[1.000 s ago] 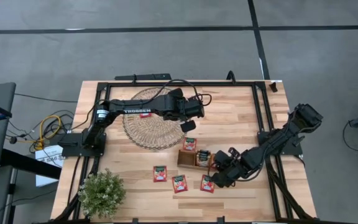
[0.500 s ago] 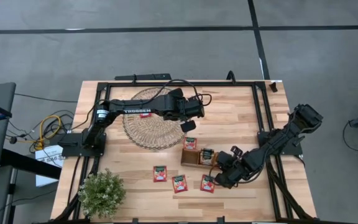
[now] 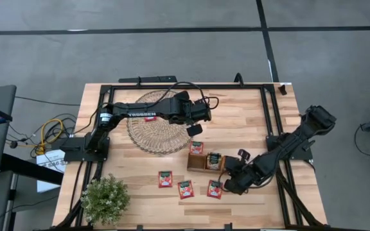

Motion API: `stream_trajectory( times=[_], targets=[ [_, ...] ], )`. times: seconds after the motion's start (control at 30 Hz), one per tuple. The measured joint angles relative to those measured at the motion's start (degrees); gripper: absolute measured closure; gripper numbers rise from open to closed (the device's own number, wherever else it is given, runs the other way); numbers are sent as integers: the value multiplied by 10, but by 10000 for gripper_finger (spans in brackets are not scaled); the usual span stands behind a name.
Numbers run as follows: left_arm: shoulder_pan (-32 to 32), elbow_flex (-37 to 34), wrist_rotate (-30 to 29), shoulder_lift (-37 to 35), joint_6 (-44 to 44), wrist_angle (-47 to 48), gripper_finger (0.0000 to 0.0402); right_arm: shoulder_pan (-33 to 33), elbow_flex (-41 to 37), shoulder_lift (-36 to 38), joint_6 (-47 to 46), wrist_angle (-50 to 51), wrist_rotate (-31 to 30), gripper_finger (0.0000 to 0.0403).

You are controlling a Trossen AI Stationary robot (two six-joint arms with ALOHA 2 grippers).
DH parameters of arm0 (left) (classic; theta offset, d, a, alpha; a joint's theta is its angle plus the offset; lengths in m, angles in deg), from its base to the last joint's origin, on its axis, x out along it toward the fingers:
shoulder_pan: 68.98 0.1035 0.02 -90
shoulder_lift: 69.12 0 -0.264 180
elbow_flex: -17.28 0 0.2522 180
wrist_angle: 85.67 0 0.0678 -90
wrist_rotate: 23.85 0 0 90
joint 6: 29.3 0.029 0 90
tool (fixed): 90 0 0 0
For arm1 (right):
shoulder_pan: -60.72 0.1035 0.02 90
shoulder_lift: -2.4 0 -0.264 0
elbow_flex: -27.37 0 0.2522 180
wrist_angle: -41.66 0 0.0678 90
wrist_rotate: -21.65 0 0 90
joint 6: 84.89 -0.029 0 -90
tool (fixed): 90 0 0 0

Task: Pick & Place Tea
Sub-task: Put the red tea bag into the left section of the wooden organizer

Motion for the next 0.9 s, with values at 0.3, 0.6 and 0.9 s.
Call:
stream_trajectory(
  times=[0.3, 0.6, 0.9],
  targets=[
    [0, 0, 0, 0, 22, 0, 297, 39, 33, 131, -49, 149, -121, 403],
    [23, -9, 90, 0, 48, -36, 297, 90, 33, 213, -187, 304, -253, 403],
    [61, -96, 242, 2, 56, -120, 297, 132, -7, 243, -291, 381, -274, 403]
  ],
)
